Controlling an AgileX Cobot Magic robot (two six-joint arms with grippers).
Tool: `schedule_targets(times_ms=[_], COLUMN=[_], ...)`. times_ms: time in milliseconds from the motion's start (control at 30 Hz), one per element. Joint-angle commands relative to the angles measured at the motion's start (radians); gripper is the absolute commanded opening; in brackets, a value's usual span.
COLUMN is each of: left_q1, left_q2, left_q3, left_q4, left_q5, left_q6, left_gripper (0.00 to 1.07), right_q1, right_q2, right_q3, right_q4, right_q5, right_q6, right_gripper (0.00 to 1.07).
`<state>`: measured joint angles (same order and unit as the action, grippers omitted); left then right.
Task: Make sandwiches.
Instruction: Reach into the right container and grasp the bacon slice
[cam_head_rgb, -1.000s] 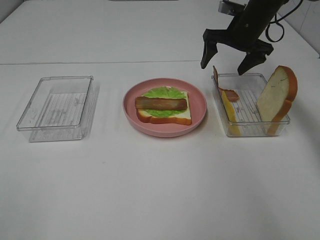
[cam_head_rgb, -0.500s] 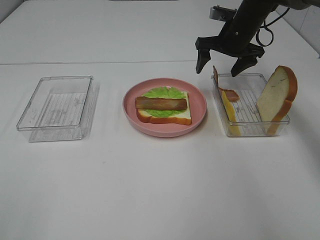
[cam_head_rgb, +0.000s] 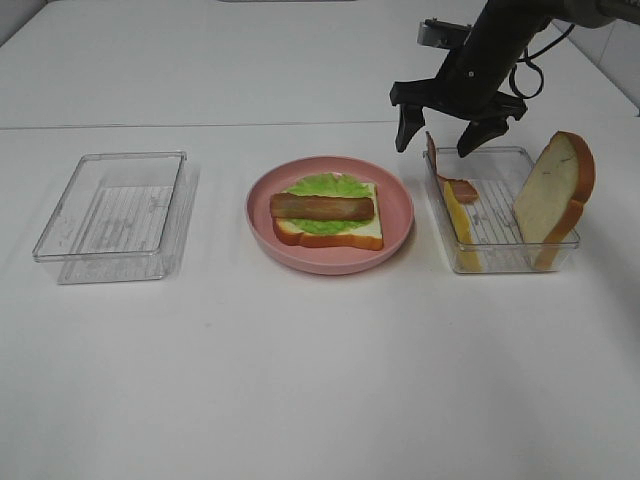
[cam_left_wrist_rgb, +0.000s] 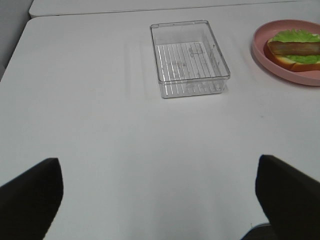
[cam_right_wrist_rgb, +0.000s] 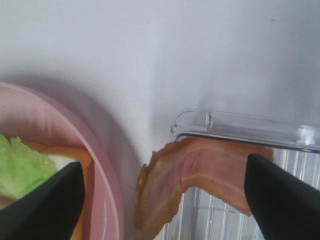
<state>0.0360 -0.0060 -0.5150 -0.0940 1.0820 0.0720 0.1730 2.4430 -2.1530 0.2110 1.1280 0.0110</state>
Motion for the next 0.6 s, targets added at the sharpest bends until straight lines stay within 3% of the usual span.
schedule_targets(times_ms=[33,367,567,600], left_q1=[0.001,0.001,0.001,0.001], left_q2=[-0.017,-0.017,-0.017,-0.017], left_q3=[0.000,0.000,0.000,0.000], left_q4=[-0.005,-0.005,-0.005,-0.005], left_q5=[-0.006,-0.006,-0.006,-0.006], left_q6=[-0.006,-0.006,-0.006,-0.006], left_gripper=[1.00,1.00,1.00,1.00], right_q1=[-0.001,-0.001,-0.001,-0.001], right_q2=[0.002,0.013,0.016,0.016], right_q3=[-0.004,-0.004,-0.004,-0.004], right_q4=[-0.005,-0.004,-0.018,-0.028], right_q5=[-0.010,-0.003,-0.004,-0.004], right_q6=[-0.011,-0.011,-0.005,-0.001], right_gripper=[0.80,0.75,0.62,0.56])
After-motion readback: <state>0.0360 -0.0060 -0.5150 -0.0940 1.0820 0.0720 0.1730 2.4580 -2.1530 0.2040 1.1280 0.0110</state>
